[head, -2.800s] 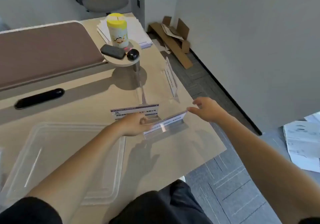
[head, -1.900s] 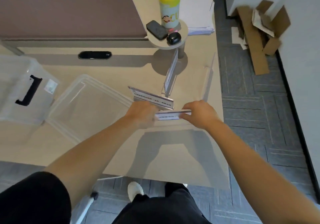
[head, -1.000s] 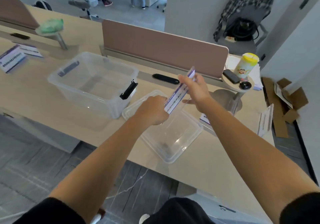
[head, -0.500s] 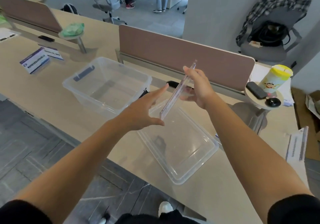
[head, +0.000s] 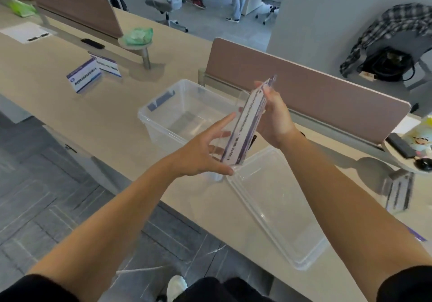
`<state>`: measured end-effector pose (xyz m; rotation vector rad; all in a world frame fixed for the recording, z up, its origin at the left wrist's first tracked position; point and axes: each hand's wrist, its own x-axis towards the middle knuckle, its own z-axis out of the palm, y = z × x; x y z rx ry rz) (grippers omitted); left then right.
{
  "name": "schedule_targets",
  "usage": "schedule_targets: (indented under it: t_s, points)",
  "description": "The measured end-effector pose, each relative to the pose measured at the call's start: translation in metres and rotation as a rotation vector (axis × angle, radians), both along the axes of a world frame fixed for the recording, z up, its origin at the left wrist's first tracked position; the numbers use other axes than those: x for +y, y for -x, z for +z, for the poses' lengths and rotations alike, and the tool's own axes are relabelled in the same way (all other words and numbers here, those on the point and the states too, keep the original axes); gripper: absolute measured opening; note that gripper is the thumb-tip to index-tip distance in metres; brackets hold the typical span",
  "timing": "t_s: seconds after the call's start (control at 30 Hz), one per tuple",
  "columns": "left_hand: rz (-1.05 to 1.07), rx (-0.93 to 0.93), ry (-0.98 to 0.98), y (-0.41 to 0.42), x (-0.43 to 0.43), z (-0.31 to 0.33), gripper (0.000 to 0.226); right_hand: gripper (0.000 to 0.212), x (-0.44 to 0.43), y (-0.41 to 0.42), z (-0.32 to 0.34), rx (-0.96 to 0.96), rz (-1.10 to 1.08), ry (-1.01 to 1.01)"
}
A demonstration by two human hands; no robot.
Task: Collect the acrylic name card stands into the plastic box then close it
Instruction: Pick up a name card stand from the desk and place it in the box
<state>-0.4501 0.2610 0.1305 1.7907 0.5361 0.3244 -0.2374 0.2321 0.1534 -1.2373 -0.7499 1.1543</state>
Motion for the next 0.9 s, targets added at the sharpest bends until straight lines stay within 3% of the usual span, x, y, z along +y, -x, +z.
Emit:
schedule_targets:
  t_s: [0.07, 0.33, 0.53, 0.67, 0.9]
  points:
    - [-0.005, -0.044, -0.011, 0.013, 0.009, 0.0, 0.106, 0.09, 0.01, 0.016, 0.005, -0.019, 0.022, -0.002]
    - [0.0, -0.055, 0.019, 0.026, 0.058, -0.01, 0.088, 0.074, 0.059, 0.033, 0.01, -0.133, 0.11, 0.075]
    - [0.058, -0.029, 0.012, 0.01, 0.108, -0.012, 0.086, 0.096, 0.111, 0.006, 0.003, -0.177, 0.181, -0.058]
    - [0.064, -0.001, -0.001, -0.003, 0.142, -0.014, 0.086, 0.094, 0.147, -0.007, -0.005, -0.159, 0.156, -0.117]
    - [0.038, 0.225, -0.192, -0.018, 0.206, -0.035, 0.085, 0.081, 0.192, -0.022, -0.036, -0.128, 0.03, -0.064]
